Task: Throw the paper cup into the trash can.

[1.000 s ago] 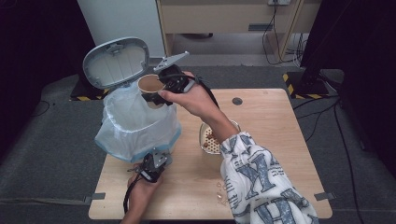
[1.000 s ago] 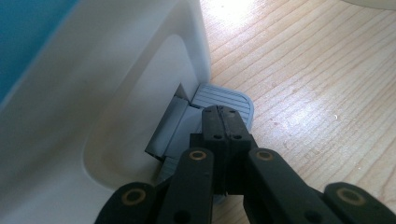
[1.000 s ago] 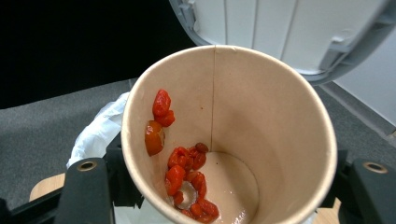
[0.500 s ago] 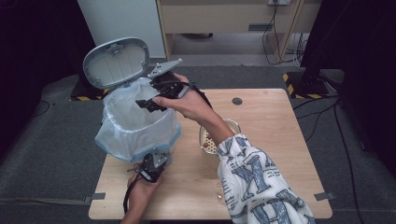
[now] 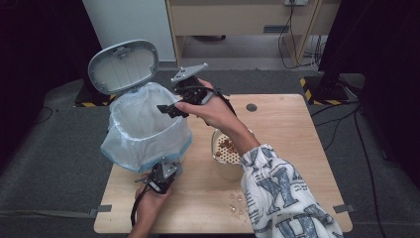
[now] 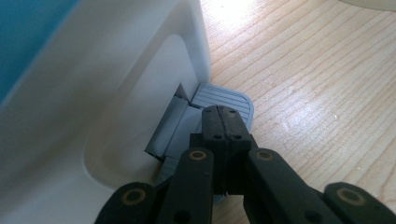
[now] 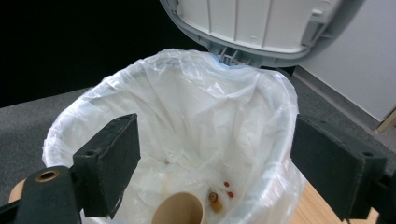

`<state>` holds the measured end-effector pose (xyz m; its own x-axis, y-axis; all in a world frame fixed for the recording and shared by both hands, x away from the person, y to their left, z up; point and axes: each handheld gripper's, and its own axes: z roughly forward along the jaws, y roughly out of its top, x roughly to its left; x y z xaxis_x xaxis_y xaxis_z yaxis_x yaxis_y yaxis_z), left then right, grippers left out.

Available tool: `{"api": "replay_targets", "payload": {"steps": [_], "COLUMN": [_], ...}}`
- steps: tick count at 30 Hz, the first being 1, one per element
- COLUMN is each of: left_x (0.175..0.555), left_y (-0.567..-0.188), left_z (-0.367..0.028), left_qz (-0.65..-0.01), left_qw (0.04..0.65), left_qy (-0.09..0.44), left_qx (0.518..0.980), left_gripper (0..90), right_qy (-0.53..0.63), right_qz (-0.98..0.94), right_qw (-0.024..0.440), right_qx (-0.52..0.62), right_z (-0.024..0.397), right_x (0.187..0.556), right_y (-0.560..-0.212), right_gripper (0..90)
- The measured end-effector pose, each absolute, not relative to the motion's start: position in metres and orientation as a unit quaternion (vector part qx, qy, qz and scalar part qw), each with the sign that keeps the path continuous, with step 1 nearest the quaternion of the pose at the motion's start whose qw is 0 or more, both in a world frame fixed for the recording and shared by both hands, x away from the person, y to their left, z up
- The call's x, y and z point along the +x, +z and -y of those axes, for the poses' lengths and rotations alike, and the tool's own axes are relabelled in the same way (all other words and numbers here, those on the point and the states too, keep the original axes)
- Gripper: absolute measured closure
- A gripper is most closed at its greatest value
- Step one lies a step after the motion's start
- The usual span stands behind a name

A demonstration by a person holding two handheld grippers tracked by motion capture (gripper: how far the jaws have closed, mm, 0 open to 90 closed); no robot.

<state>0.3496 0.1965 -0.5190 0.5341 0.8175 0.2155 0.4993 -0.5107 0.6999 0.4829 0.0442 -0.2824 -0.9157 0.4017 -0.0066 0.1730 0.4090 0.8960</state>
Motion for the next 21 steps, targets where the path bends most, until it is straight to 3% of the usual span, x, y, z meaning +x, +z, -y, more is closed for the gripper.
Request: {"api": "replay_targets", "payload": {"steps": [21], "left_x": [0.35], "left_y": [-0.519], "left_z": [-0.197], "left_qz": [-0.4], "left_qw": [0.294], "left_qy": [0.271], "left_qx": [0.825], "left_gripper": [89.6], "right_qy": [0.515], "right_qz": [-0.824], "right_qw": [0.117], "right_qx": [0.206], "right_z": [-0.002], "right_x": [0.488], "right_y": [-0.289], "right_gripper": [14.2]}}
